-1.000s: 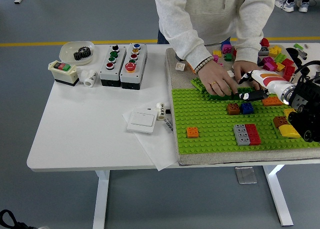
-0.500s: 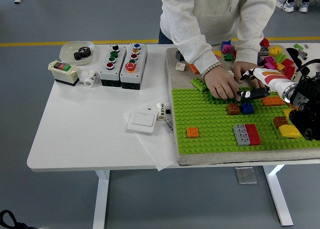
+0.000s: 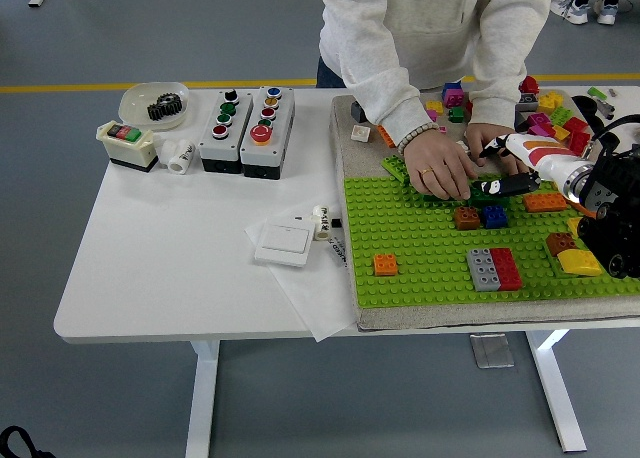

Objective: Pick up the brick,pile it on top of brick,press brick,pick up the brick,pile it on top of brick,press brick

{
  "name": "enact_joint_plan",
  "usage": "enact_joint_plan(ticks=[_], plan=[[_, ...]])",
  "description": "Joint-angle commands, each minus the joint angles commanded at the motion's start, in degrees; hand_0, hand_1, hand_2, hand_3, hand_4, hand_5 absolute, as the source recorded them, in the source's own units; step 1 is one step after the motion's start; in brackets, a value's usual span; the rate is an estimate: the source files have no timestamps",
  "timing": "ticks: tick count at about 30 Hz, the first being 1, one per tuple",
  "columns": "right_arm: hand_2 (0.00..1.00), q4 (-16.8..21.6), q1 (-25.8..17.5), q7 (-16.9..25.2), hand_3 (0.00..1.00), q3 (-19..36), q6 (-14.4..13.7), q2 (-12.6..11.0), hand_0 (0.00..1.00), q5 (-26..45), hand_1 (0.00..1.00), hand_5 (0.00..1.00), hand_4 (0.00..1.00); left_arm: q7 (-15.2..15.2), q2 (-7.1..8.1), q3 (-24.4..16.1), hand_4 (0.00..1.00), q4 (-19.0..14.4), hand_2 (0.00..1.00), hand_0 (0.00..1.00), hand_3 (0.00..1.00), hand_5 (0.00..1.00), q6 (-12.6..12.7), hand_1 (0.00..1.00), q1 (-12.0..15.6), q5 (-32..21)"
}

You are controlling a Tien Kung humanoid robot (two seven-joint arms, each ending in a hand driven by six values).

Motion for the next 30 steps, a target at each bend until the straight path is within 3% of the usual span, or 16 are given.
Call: enact_joint_plan(ticks=[30], plan=[[0.791,0.2,-1.1,-0.5,0.754,0.6,0.9,-0.3,0.797,-1.9,0.774,0.507,0.823,0.1,0.12,-0.3,0.662,0.0,0.765,0.782,0.596,0.597,-0.1,0.763,0.1,0.9]])
